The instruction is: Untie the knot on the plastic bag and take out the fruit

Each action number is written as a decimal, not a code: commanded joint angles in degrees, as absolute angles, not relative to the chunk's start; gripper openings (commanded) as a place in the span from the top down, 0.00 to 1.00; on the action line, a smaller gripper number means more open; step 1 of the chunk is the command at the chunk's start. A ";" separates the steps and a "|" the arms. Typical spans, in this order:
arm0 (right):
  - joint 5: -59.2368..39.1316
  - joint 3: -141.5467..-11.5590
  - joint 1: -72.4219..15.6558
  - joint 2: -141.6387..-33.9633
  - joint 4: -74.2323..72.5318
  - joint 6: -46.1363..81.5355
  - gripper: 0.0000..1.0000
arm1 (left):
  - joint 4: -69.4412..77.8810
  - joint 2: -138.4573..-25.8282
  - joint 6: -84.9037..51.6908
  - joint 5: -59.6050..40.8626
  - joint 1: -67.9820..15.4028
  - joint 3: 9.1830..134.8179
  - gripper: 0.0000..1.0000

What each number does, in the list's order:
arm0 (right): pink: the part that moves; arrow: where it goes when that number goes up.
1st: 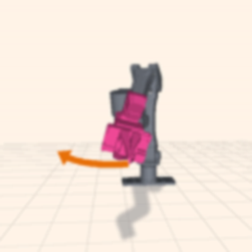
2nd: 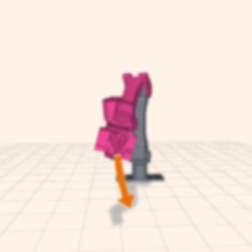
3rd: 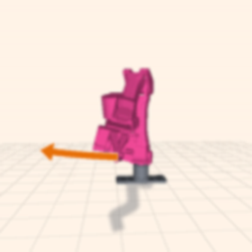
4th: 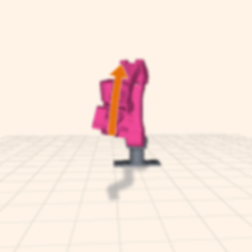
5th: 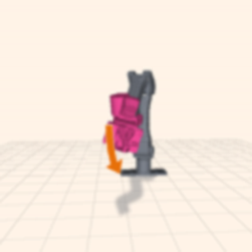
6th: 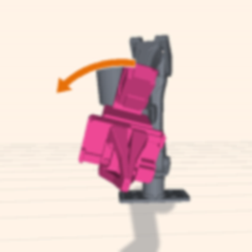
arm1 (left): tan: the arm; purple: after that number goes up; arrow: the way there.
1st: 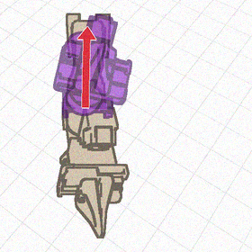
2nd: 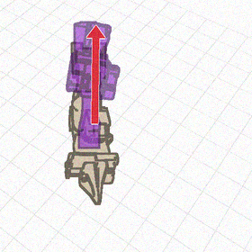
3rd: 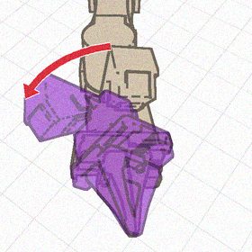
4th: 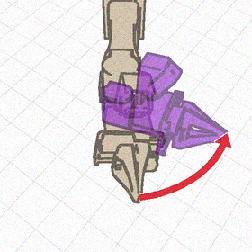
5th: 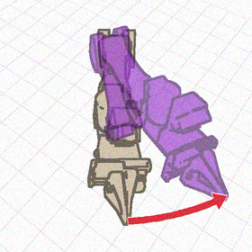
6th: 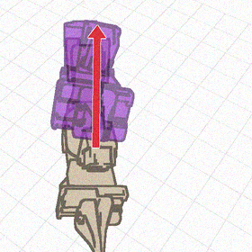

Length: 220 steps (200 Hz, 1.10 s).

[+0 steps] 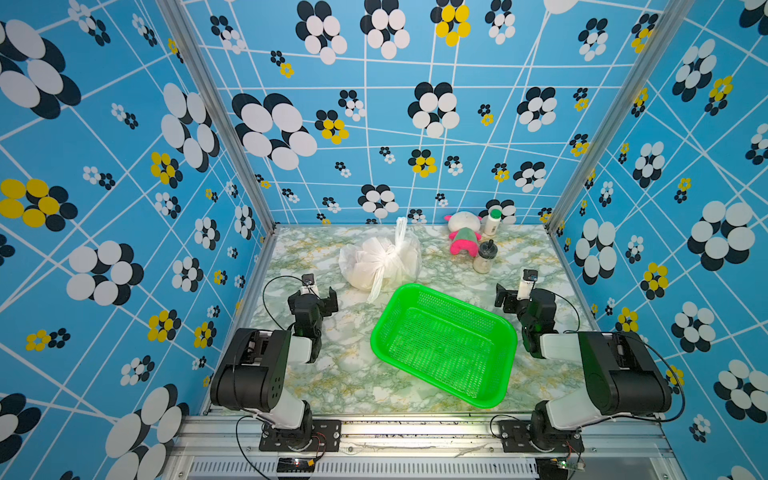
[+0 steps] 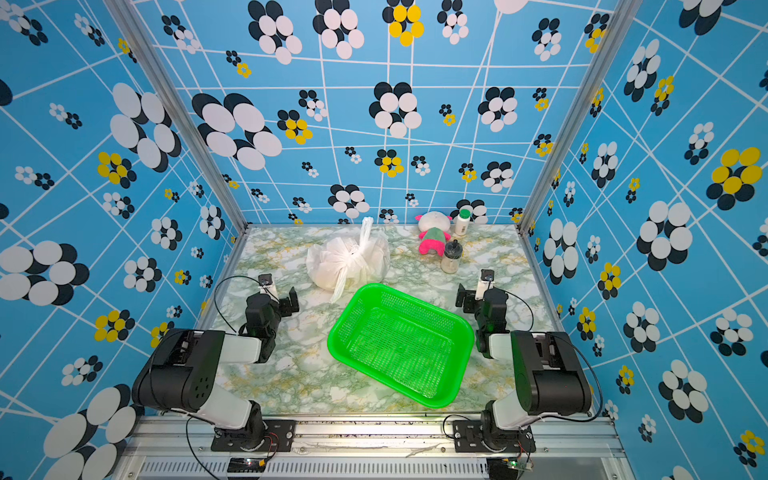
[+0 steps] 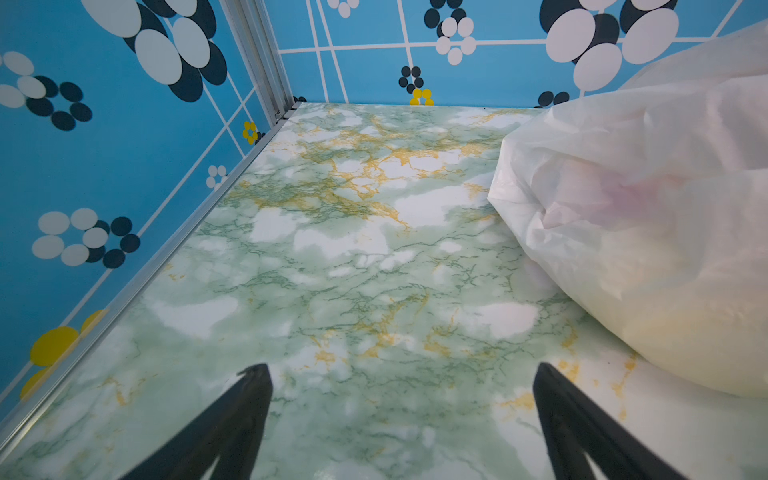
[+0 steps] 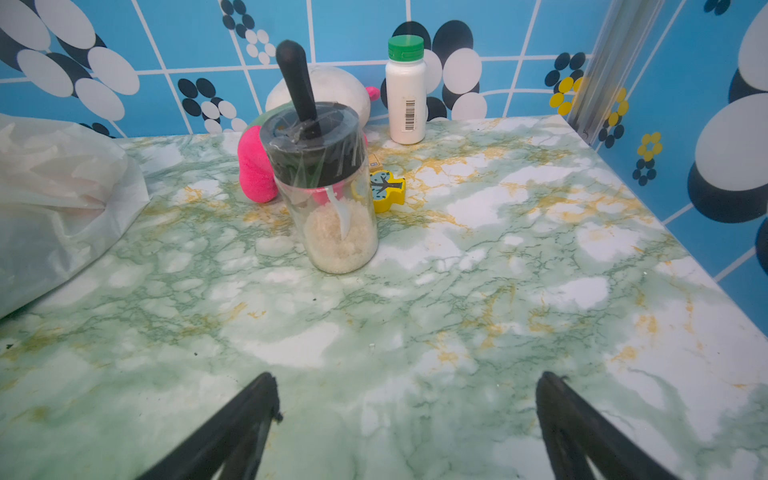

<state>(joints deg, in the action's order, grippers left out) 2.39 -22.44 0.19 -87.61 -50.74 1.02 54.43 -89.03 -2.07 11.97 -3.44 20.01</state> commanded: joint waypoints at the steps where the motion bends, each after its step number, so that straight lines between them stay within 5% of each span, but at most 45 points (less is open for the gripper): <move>1: 1.74 -22.01 0.28 -88.22 -51.20 0.78 0.01 | 54.69 -88.77 -1.58 12.13 -3.34 20.92 0.01; 109: 4.78 -21.46 -0.86 -86.99 -51.94 0.34 0.01 | 55.55 -88.34 -0.94 13.08 -3.70 20.65 0.01; 144: 19.69 -24.20 -5.83 -74.11 -34.00 3.41 0.01 | 33.63 -73.17 1.10 27.51 -13.44 26.15 0.01; 176: 11.34 -30.57 -5.79 -60.30 -11.46 16.88 0.01 | 18.01 -63.35 -7.34 20.47 -14.49 31.60 0.01; 195: 1.64 -28.87 -5.78 -53.32 -11.52 20.05 0.01 | 9.93 -56.90 -11.48 11.60 -14.30 33.60 0.01; 220: 8.96 -23.85 -5.71 -42.21 -8.91 36.40 0.01 | 8.72 -48.30 -21.55 11.53 -12.59 30.61 0.01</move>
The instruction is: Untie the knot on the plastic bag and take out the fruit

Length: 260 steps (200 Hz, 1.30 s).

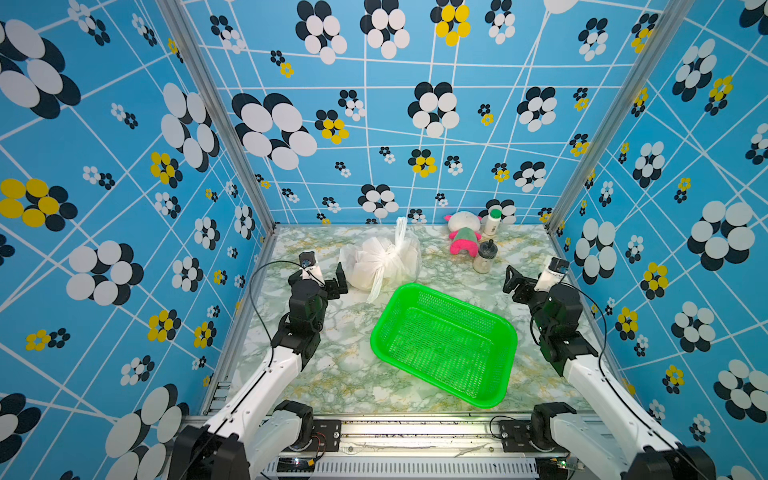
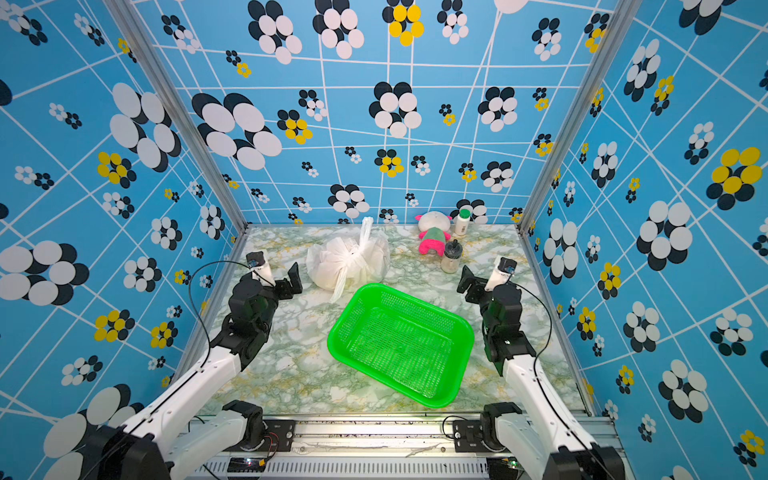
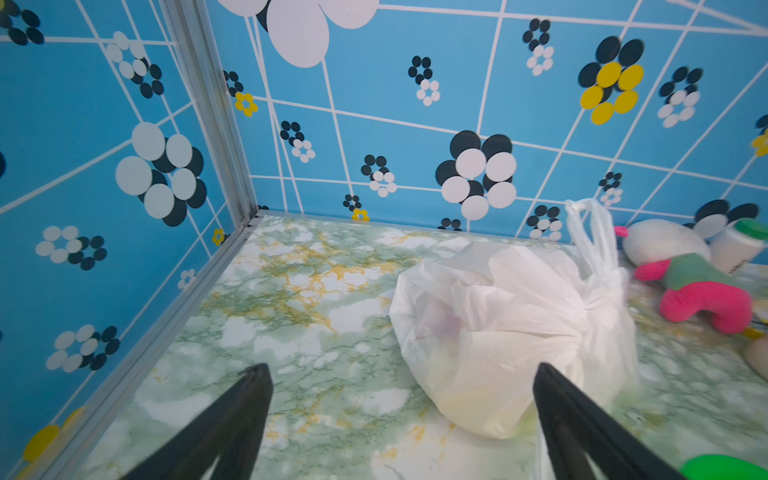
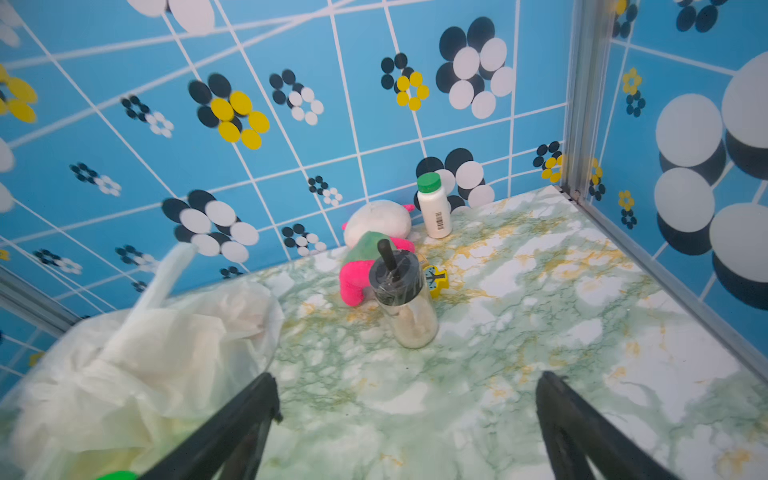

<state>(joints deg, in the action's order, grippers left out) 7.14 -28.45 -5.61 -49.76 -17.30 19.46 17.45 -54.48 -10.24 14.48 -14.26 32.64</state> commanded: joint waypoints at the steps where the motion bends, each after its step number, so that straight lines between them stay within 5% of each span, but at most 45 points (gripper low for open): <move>1: 9.05 -23.57 -5.76 -41.85 -8.98 36.83 0.01 | 8.67 -47.88 -22.12 11.79 -12.45 30.42 0.01; 33: 0.99 -27.47 -5.89 -36.40 2.37 35.26 0.01 | 6.67 -39.62 -30.13 -0.07 -3.57 26.42 0.01; 72: -5.61 -30.15 -9.15 -33.67 16.10 39.35 0.01 | -2.63 -35.79 -29.36 -3.96 -2.99 27.10 0.01; 115: 0.48 -31.20 -11.95 -23.62 40.46 42.47 0.01 | -8.56 -37.45 -30.06 -11.40 -3.94 30.99 0.01; 176: 1.24 -26.53 -12.02 -22.99 46.90 41.88 0.03 | -7.35 -42.95 -26.95 -8.78 -23.60 33.86 0.01; 223: -5.69 -24.12 -12.73 -32.74 33.67 41.69 0.22 | -6.48 -51.43 -23.77 -6.02 -36.13 35.75 0.04; 260: -0.28 -25.31 -14.27 -38.51 31.40 40.78 0.37 | -7.61 -58.50 -22.41 -1.63 -40.46 38.72 0.10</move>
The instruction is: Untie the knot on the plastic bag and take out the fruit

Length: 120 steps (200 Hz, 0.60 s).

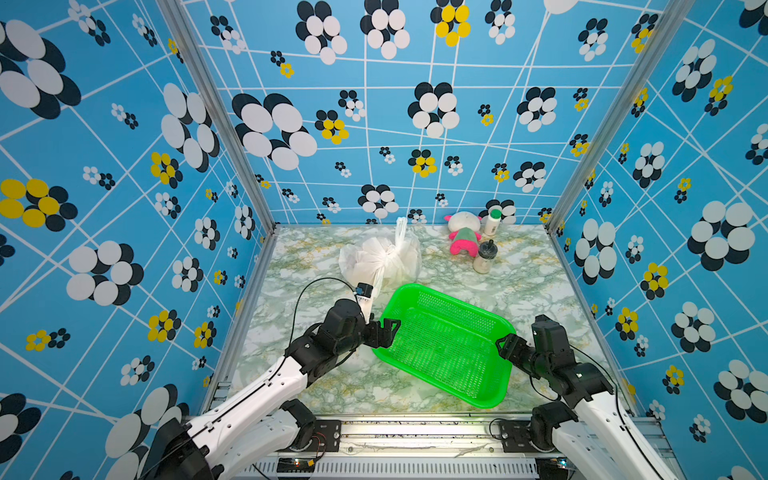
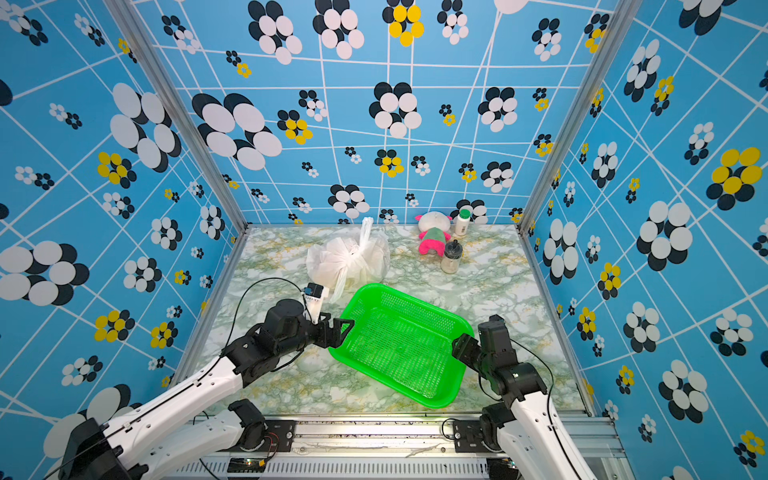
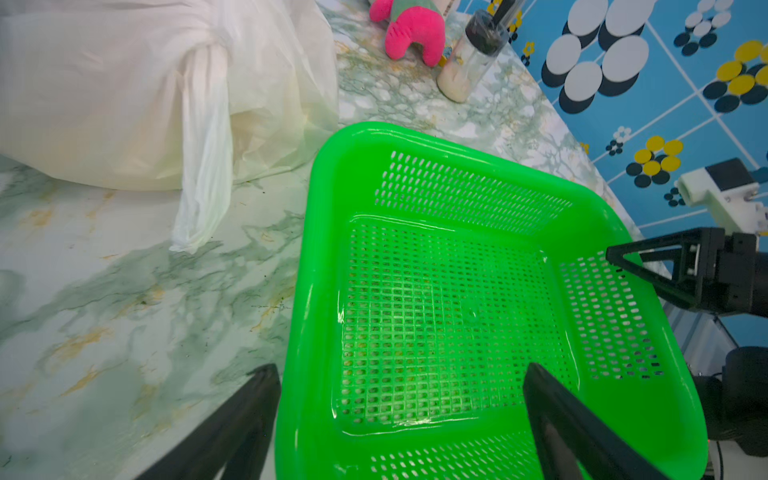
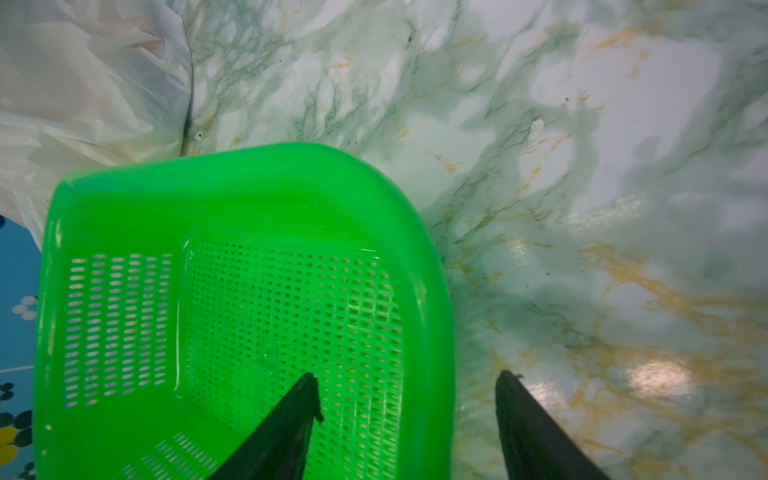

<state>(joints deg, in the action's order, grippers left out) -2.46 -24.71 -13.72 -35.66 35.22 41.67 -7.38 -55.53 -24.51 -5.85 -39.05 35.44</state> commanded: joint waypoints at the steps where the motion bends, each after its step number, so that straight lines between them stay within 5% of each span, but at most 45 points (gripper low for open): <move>1: -0.18 -25.31 -14.25 -38.72 31.35 40.74 0.37 | -7.63 -58.61 -22.41 -1.48 -40.53 38.78 0.10; 24: 1.92 -25.05 -14.19 -42.57 27.24 40.78 0.51 | -7.69 -60.23 -22.23 2.65 -41.18 38.85 0.10; 54: 7.63 -24.48 -14.19 -45.71 25.28 42.80 0.85 | -9.21 -60.91 -22.16 6.31 -41.31 39.54 0.10; 70: 11.51 -24.13 -14.06 -45.03 25.50 44.42 0.94 | -11.33 -60.83 -21.73 7.39 -41.31 40.96 0.10; 120: 18.16 -22.18 -9.33 -39.37 27.23 49.26 1.00 | -9.54 -56.35 -21.65 11.30 -41.22 38.44 0.10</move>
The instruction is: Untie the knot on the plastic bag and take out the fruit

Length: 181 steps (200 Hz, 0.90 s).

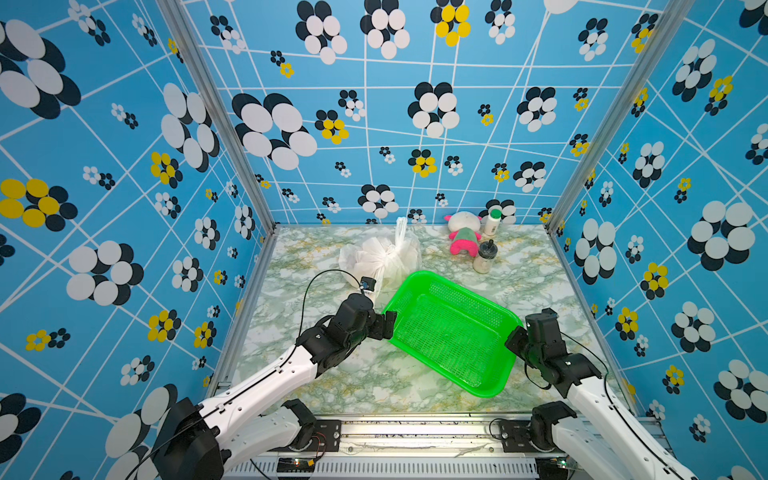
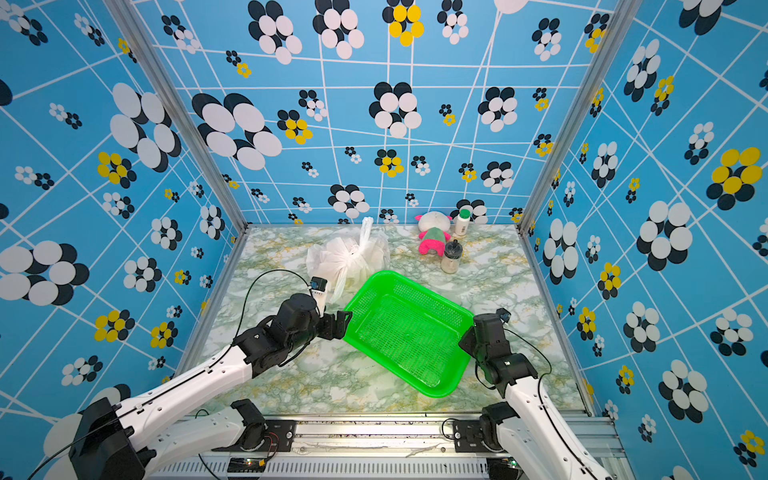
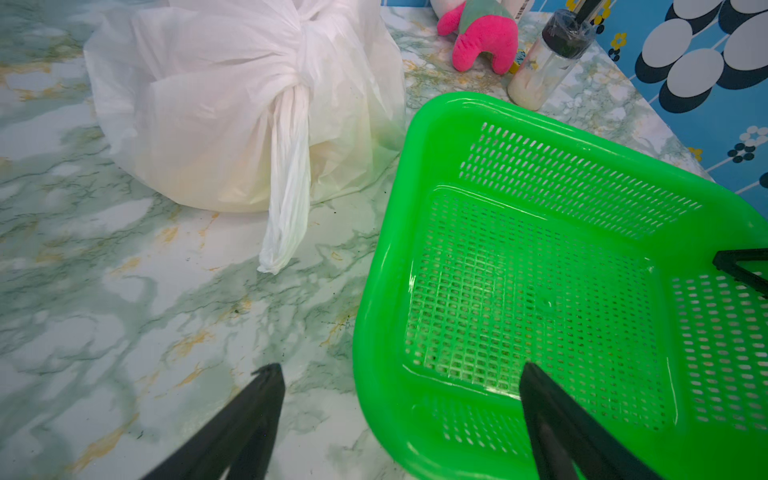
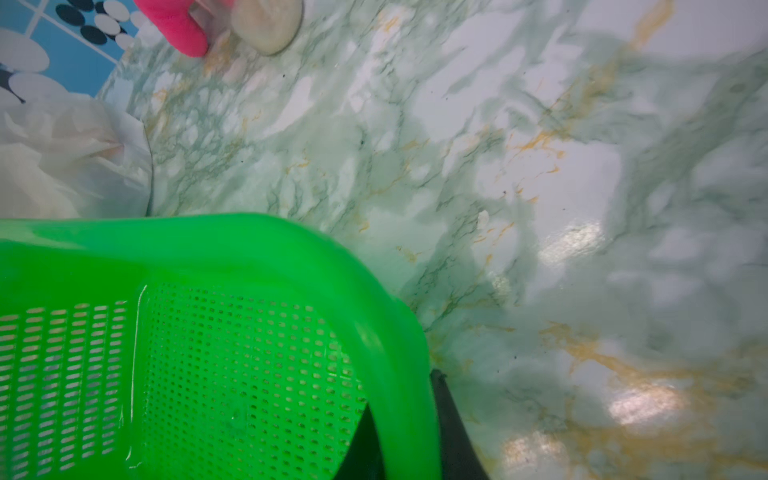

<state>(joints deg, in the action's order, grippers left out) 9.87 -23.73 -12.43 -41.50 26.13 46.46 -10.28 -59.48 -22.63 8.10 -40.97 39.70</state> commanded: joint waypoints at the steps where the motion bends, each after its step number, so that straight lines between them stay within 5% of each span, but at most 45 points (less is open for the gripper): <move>1: 18.22 -22.08 -9.19 -39.20 27.28 49.37 1.00 | -9.47 -56.26 -21.68 11.36 -41.22 38.33 0.10; 66: 22.50 -17.58 -3.35 -31.47 31.59 57.82 1.00 | -8.83 -52.91 -20.45 16.46 -37.93 37.25 0.09; 114: 23.62 -16.27 -3.17 -24.92 36.40 60.88 1.00 | -11.64 -54.01 -21.46 8.07 -27.15 39.32 0.10; 131: 23.41 -16.05 -3.24 -23.88 36.57 61.06 0.63 | -12.40 -53.19 -20.70 7.88 -26.37 39.20 0.10; 144: 23.21 -16.40 -3.19 -23.28 36.89 60.46 0.46 | -13.12 -52.22 -20.43 8.31 -26.28 39.03 0.10; 164: 23.30 -18.66 -3.22 -22.02 39.12 58.50 0.29 | -13.48 -50.64 -20.12 8.45 -26.19 38.28 0.09; 181: 23.83 -22.27 -3.22 -20.09 42.26 55.33 0.25 | -14.78 -49.34 -20.16 9.05 -26.10 38.33 0.09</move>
<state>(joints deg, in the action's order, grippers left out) 21.58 -17.72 -3.55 -22.37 36.77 59.27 -12.49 -51.64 -21.32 9.39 -26.61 38.33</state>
